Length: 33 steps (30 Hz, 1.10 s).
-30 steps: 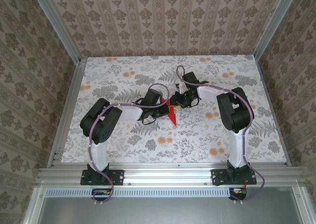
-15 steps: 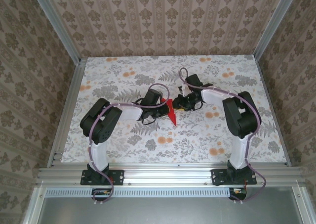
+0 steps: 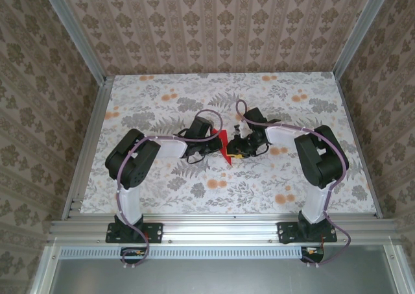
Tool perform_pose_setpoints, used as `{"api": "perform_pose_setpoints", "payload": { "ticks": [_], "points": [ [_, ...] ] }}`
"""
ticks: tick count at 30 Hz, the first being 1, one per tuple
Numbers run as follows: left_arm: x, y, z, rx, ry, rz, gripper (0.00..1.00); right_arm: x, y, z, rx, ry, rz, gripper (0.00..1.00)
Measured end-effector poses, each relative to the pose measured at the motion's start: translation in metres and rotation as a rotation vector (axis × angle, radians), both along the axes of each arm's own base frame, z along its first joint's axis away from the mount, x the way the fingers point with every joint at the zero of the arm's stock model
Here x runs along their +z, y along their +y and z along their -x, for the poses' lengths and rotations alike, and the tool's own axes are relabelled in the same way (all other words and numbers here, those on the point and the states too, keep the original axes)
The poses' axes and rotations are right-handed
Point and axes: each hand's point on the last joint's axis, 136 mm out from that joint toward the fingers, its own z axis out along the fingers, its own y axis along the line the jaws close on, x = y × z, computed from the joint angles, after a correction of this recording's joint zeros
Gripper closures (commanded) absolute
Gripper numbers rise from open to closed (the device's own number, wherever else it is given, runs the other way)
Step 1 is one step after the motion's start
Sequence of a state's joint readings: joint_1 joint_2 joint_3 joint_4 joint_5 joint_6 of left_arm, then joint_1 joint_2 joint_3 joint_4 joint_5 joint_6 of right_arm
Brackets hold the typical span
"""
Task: Fold a paper plane with a square sheet of paper (pick it up from the middle)
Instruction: Fold the wing for the fifth time at the center of the table.
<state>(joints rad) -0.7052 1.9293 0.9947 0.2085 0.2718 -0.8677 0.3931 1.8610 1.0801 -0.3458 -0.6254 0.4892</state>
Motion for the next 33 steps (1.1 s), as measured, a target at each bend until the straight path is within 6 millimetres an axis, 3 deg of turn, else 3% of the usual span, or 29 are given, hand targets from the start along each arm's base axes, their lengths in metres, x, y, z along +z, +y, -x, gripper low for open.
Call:
{"api": "perform_pose_setpoints", "payload": {
  "ticks": [8, 18, 29, 33],
  "points": [
    [0.000, 0.000, 0.000, 0.001, 0.000, -0.001, 0.94, -0.002, 0.004, 0.002, 0.010, 0.016, -0.030, 0.80],
    [0.001, 0.002, 0.000, 0.006, -0.005, -0.004, 0.93, -0.023, 0.008, 0.008, 0.040, 0.073, -0.050, 0.96],
    [0.034, 0.007, -0.012, 0.015, -0.067, 0.063, 0.83, -0.024, 0.010, 0.007, 0.058, 0.089, -0.053, 0.96],
    [0.035, 0.003, -0.010, -0.003, -0.061, 0.079, 0.82, -0.025, 0.010, 0.007, 0.064, 0.100, -0.046, 0.96]
  ]
}}
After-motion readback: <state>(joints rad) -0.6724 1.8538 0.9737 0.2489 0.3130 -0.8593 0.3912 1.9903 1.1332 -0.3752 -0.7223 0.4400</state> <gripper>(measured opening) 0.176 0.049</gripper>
